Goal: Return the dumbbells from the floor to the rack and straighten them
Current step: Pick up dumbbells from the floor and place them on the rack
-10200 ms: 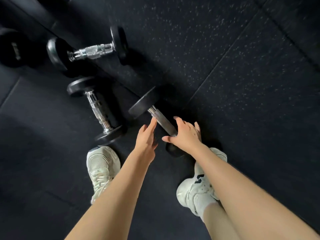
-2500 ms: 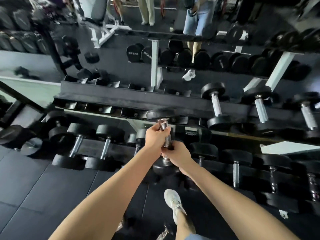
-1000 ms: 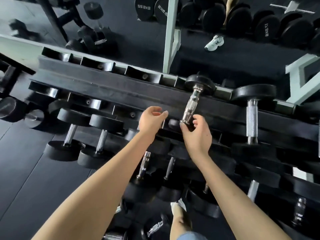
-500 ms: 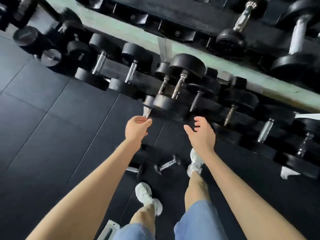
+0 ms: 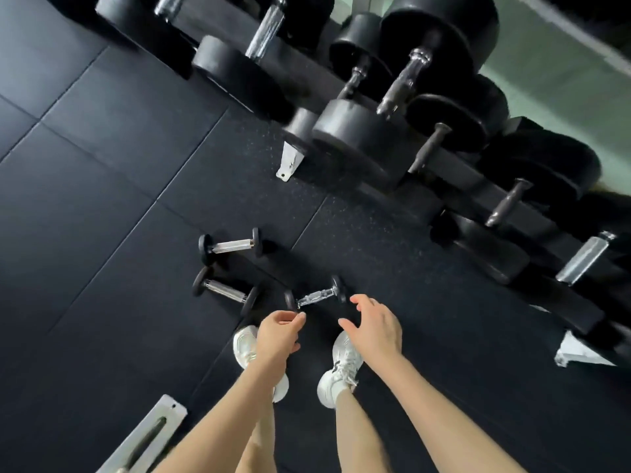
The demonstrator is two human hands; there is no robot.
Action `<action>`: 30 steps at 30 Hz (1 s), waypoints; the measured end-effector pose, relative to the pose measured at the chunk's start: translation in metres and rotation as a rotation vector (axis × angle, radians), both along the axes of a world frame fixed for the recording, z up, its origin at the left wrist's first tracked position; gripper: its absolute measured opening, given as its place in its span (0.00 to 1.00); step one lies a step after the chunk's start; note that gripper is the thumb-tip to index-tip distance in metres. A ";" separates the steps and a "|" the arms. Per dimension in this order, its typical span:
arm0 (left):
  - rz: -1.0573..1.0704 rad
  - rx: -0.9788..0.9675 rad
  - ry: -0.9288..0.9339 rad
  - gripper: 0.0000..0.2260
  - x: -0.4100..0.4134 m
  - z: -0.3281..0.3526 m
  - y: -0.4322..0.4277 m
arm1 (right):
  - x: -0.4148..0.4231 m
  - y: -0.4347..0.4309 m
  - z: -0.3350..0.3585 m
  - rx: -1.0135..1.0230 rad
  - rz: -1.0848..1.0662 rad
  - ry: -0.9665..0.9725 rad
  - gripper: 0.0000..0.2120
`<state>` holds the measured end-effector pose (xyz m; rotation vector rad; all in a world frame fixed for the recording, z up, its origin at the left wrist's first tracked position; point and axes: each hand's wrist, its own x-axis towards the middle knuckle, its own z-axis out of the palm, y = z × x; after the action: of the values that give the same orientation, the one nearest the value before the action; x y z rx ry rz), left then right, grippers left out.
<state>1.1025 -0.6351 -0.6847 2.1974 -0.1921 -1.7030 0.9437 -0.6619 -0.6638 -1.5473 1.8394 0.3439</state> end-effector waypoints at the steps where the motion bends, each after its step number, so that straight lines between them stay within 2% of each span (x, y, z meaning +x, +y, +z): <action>1: 0.045 0.030 0.023 0.09 -0.010 -0.022 0.003 | -0.006 -0.002 -0.024 0.005 0.046 0.018 0.22; 7: 0.503 0.162 0.167 0.07 -0.053 -0.162 0.005 | -0.029 -0.017 -0.173 0.074 0.282 0.050 0.25; 12: 0.805 0.216 0.306 0.21 -0.074 -0.282 0.006 | -0.031 -0.028 -0.280 0.101 0.455 0.054 0.26; 14: 0.931 0.250 0.339 0.22 -0.080 -0.323 0.005 | -0.030 -0.032 -0.318 0.100 0.542 0.052 0.27; 17: 1.062 0.266 0.363 0.16 -0.090 -0.378 0.005 | -0.027 -0.038 -0.368 0.116 0.730 0.061 0.30; 20: 1.161 0.263 0.373 0.24 -0.099 -0.421 0.009 | -0.025 -0.044 -0.405 0.130 0.953 0.088 0.30; 22: 1.218 0.233 0.401 0.25 -0.105 -0.439 0.008 | -0.023 -0.049 -0.425 0.150 1.077 0.111 0.30; 24: 1.315 0.190 0.420 0.25 -0.107 -0.451 0.004 | -0.021 -0.053 -0.440 0.159 1.165 0.138 0.26; 26: 1.414 0.158 0.433 0.23 -0.107 -0.458 0.000 | -0.019 -0.054 -0.448 0.137 1.213 0.160 0.18; 30: 1.438 0.165 0.430 0.20 -0.104 -0.457 -0.001 | -0.022 -0.048 -0.448 0.103 1.130 0.131 0.05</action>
<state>0.9982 -0.6358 -1.1420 1.2356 1.3113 -1.1716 0.9216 -0.7096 -1.1118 -2.3850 0.8158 1.0295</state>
